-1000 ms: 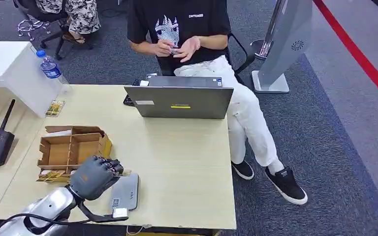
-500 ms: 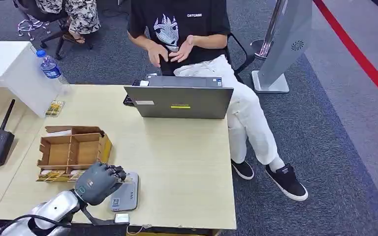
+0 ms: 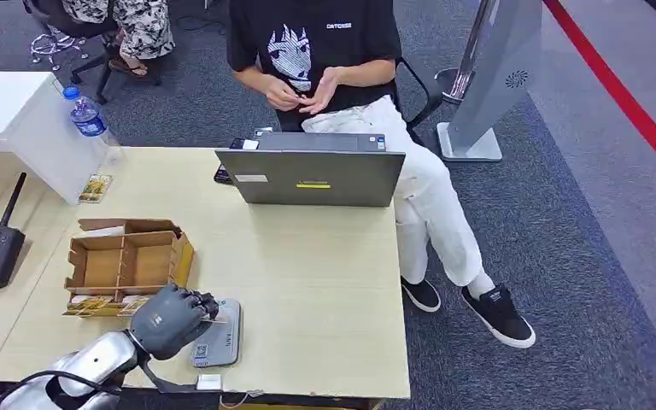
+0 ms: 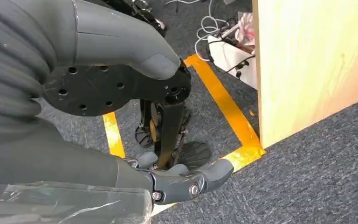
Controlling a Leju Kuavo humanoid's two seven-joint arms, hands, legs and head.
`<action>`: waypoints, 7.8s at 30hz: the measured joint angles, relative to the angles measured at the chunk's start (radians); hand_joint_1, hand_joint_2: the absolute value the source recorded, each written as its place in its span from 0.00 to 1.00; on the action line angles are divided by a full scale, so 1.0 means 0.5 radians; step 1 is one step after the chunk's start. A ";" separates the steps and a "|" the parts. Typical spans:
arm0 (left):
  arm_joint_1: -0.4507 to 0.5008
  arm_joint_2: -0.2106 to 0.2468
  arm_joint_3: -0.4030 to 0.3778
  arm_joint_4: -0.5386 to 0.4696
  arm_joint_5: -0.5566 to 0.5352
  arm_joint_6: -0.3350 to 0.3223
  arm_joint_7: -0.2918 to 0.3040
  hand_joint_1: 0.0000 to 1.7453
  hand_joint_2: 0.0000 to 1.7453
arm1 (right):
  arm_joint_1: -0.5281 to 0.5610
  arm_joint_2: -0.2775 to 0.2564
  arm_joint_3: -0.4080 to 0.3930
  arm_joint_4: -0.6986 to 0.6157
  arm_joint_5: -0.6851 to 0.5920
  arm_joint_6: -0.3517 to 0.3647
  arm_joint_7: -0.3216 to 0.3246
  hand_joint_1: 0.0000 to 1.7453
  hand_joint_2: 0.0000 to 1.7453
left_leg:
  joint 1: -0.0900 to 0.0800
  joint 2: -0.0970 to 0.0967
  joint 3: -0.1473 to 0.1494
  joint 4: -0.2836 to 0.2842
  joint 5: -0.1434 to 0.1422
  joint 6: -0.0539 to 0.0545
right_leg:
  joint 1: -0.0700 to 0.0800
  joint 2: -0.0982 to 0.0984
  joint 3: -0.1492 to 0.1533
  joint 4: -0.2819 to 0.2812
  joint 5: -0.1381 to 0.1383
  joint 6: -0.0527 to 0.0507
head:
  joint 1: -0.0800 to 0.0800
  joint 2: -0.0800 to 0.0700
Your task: Pass the card to the sensor for recognition and then transmit it.
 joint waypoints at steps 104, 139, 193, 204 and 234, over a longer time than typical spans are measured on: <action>0.223 -0.146 0.758 -0.362 0.340 0.035 -0.124 0.00 1.00 | -0.024 0.047 -0.048 -0.060 0.004 -0.043 0.015 0.00 1.00 | 0.000 0.001 0.000 0.000 0.000 0.000 | 0.000 0.000 0.001 0.000 0.000 0.000 | -0.001 0.000; 0.788 0.229 0.867 -0.523 0.160 0.218 0.023 0.00 1.00 | 0.004 0.121 -0.184 -0.313 0.003 0.134 0.157 0.00 1.00 | 0.000 -0.001 -0.001 0.000 0.000 0.000 | 0.000 -0.002 0.001 0.000 -0.001 0.000 | -0.001 0.000; 0.644 -0.060 0.962 0.026 0.240 0.436 -0.008 0.00 1.00 | -0.019 0.101 -0.194 -0.206 0.121 0.023 0.059 0.00 1.00 | 0.000 -0.001 0.000 0.000 0.000 0.000 | 0.000 -0.002 0.002 0.000 0.000 0.000 | -0.002 0.000; 0.554 -0.147 0.962 0.104 0.234 0.415 -0.044 0.10 1.00 | -0.022 0.076 -0.194 -0.150 0.139 0.024 0.040 0.00 1.00 | 0.000 -0.001 0.000 0.000 0.000 0.000 | 0.000 -0.002 0.002 0.000 0.000 0.000 | -0.001 0.000; 0.508 -0.177 0.962 0.169 0.243 0.385 -0.085 1.00 1.00 | -0.031 0.045 -0.193 -0.076 0.143 -0.005 0.018 0.00 1.00 | 0.000 -0.001 0.000 0.000 0.000 0.000 | 0.000 -0.002 0.002 0.000 0.000 0.000 | -0.001 0.000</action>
